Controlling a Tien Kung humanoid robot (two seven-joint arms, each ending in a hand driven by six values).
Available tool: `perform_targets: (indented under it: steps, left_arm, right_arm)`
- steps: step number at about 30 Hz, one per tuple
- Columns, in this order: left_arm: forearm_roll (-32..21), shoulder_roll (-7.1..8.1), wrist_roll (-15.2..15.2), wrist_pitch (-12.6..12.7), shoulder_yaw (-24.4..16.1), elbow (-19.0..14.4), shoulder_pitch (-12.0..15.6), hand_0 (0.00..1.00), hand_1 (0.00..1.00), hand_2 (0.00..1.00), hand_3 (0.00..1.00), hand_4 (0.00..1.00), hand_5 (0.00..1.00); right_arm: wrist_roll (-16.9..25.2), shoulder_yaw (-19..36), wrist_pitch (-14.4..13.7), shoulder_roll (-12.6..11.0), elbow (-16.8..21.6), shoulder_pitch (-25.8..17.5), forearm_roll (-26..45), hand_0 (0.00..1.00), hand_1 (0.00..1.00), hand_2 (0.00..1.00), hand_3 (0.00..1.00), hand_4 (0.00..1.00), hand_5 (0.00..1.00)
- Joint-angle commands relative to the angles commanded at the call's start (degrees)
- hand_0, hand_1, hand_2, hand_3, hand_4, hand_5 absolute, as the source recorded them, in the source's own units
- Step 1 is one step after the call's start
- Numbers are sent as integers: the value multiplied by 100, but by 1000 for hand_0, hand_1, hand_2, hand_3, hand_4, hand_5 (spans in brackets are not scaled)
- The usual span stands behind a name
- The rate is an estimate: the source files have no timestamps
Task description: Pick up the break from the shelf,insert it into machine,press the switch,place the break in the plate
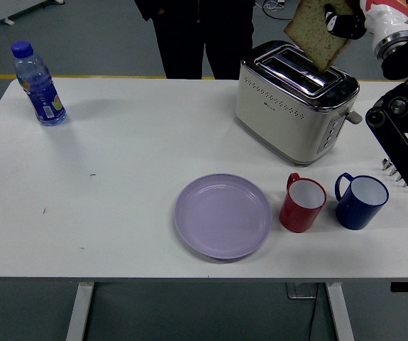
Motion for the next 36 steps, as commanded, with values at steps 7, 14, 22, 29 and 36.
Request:
perform_targets:
  steps: [7,14,22,29,36]
  left_arm:
    - [-6,4,0,6,15,0,-14,696,574,716,680,516,957]
    - [-26,2,-3,13,33,0,-23,695,573,716,680,516,955]
    - [-8,-5,-3,22,25,0,-44,695,573,716,681,517,956]
    - [5,-6,-9,28,13,0,-61,695,573,716,682,518,957]
    - [36,-12,-2,34,0,0,-66,695,572,716,682,518,959]
  right_arm:
    - [91,-172,-37,179,-371,138,2,221,289,372,449,554,2]
    - [184,-204,-102,259,-656,167,-75,221,289,372,449,555,2]
    - [312,-211,-194,308,-946,186,-208,221,289,372,448,558,2]
    - [359,-215,-231,359,-1138,197,-223,221,289,372,448,560,2]
    - [410,-200,-282,429,-1332,201,-253,224,290,372,448,561,2]
